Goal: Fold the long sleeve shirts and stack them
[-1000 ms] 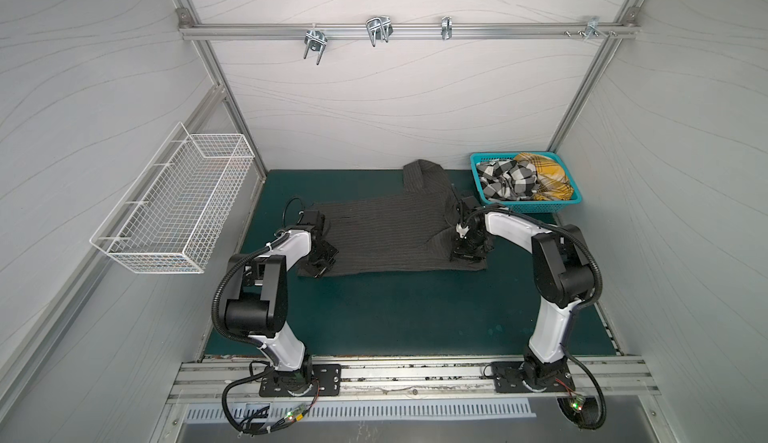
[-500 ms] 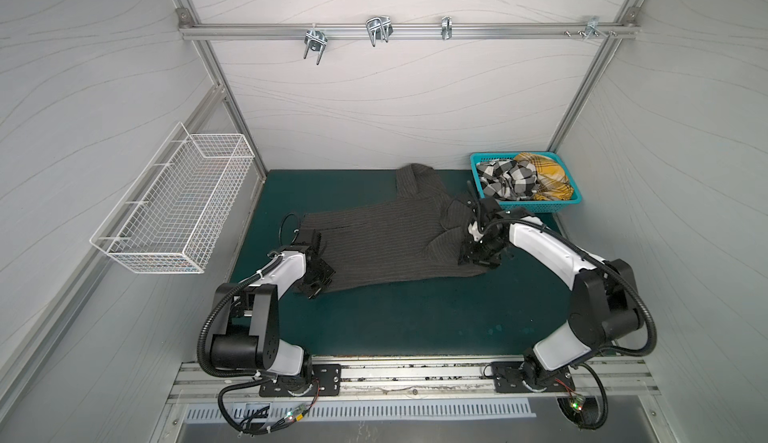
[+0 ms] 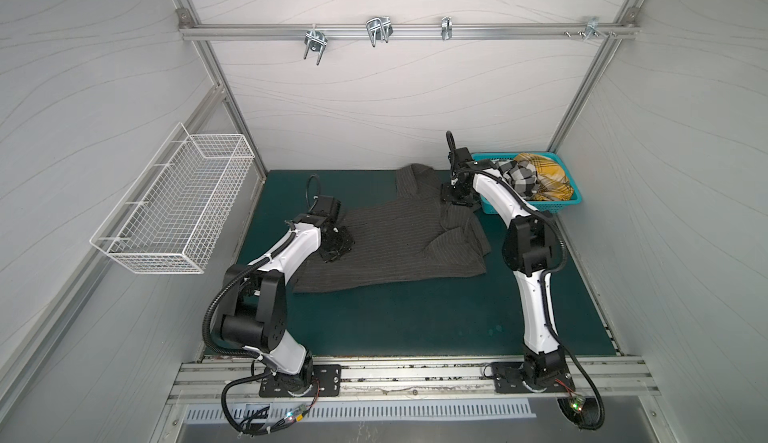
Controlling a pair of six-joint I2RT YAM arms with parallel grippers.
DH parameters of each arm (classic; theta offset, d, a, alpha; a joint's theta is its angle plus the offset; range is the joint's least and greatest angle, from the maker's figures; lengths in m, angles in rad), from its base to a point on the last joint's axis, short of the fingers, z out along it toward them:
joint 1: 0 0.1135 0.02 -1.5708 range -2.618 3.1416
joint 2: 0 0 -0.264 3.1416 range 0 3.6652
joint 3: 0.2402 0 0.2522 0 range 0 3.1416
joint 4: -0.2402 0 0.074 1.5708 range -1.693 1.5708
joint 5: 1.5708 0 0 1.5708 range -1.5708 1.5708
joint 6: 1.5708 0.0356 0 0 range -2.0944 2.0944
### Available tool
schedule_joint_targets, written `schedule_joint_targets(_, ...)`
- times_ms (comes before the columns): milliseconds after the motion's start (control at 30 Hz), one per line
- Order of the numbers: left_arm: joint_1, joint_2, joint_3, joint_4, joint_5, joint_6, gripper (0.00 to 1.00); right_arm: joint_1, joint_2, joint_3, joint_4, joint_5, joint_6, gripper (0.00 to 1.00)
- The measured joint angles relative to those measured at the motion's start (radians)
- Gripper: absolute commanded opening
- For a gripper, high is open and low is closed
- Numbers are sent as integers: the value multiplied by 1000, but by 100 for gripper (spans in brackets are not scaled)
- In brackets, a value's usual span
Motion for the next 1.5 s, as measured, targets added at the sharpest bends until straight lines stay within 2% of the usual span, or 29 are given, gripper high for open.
schedule_joint_targets(167, -65, 32, -35, 11, 48, 0, 14, -40, 82, 48, -4, 19, -17, 66)
schedule_joint_targets(233, -66, 33, -51, 10, 54, 7, 14, -50, 98, 56, -1, 22, -27, 56)
schedule_joint_targets(300, -66, 33, -60, 8, 51, 19, 11, -53, 118, 66, 3, 25, -36, 34)
schedule_joint_targets(400, -65, 34, -63, 8, 44, 40, 10, -50, 135, 70, 4, 24, -39, 14)
schedule_joint_targets(500, -65, 41, -71, 8, 38, 51, 8, -45, 134, 69, 5, 17, -41, 3)
schedule_joint_targets(600, -65, 56, -82, 9, 37, 53, 7, -39, 119, 68, 1, 6, -37, 0)
schedule_joint_targets(733, -65, 67, -105, 11, 36, 55, 6, -21, 31, 35, -15, -24, -24, 0)
schedule_joint_targets(867, -65, 70, -114, 11, 35, 59, 6, 21, -171, -87, -15, -38, -10, 0)
schedule_joint_targets(967, -65, 70, -116, 14, 42, 63, 14, 58, -312, -148, -16, -39, -3, 0)
schedule_joint_targets(1000, -65, 69, -117, 18, 46, 61, 17, 70, -345, -161, -16, -43, -2, 3)
schedule_joint_targets(1100, -65, 69, -119, 20, 58, 56, 19, 85, -402, -199, -16, -50, 4, 3)
schedule_joint_targets(1233, -65, 85, -114, 17, 60, 56, 19, 61, -378, -229, -16, -51, 6, 3)
schedule_joint_targets(1333, -64, 124, -95, 18, 62, 59, 23, 32, -314, -231, -12, -53, 10, 19)
schedule_joint_targets(1400, -65, 135, -82, 17, 63, 61, 24, 10, -259, -230, -2, -57, 14, 41)
schedule_joint_targets(1433, -65, 140, -78, 14, 63, 61, 24, 1, -237, -229, 2, -60, 18, 47)
schedule_joint_targets(1500, -64, 145, -71, 7, 64, 63, 24, -14, -185, -214, 0, -63, 21, 49)
